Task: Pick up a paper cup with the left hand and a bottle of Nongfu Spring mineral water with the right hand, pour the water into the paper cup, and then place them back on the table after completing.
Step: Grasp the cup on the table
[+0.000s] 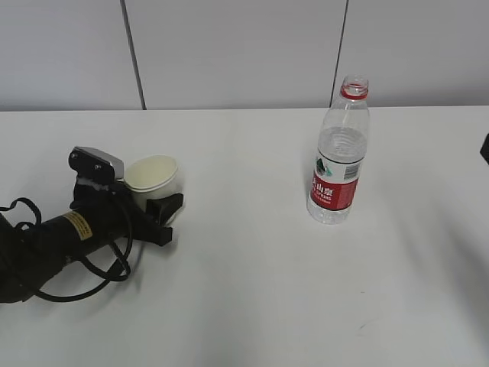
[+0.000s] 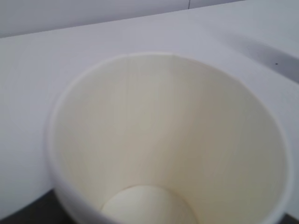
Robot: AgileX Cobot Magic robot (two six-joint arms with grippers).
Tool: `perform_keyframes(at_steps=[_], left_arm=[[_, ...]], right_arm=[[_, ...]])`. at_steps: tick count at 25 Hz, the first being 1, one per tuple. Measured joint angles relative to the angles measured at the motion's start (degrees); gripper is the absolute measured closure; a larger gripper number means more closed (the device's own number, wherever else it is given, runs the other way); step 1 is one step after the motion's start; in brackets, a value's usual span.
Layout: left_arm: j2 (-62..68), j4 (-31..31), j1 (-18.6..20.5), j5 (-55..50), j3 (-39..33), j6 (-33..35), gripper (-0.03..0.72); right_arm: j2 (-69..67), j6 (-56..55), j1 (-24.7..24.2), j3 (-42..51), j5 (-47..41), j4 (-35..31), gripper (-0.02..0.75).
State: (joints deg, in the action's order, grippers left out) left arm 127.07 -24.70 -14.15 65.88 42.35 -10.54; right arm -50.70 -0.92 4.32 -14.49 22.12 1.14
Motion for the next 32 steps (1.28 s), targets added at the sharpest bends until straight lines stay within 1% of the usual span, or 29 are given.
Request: perform_keyframes(at_steps=[3,5,8,11,15,22,27,32], left_arm=[[0.0,-0.1,0.0,0.1,0.0,0.0,0.293],[0.0,-0.1,0.0,0.1,0.0,0.0,0.293],[0.0,-0.1,0.0,0.1,0.0,0.0,0.293],[0.0,-0.1,0.0,0.1,0.0,0.0,0.293],[0.0,-0.3,0.0,0.1,0.0,0.0,0.293],[0.0,-0.4,0.0,0.1,0.0,0.0,0.293],[0.0,-0.5,0.0,0.1,0.0,0.0,0.293],[0.0,-0.5,0.0,0.1,0.0,0.0,0.293]], right_arm=[[-4.1,-2.6,0.0,0.0,3.8,2.3,0.198],[-6.8,-4.3,0.0,0.0,5.7,4.2,0.167],[-10.8,-6.8,0.0,0.0,7.9,5.4,0.099],[-14.4,-7.6,0.0,-0.8,8.5,5.8,0.077],[-20.0,-8.0,0.0,-2.4,12.0,8.1,0.076],[-33.3,-12.5,0.0,-5.6,25.1,16.5,0.077],[-42.8,-14.5,0.0,-8.6,31.0,17.9,0.077],[-49.7,-15.1,0.0,-11.8,33.7,19.1,0.077]])
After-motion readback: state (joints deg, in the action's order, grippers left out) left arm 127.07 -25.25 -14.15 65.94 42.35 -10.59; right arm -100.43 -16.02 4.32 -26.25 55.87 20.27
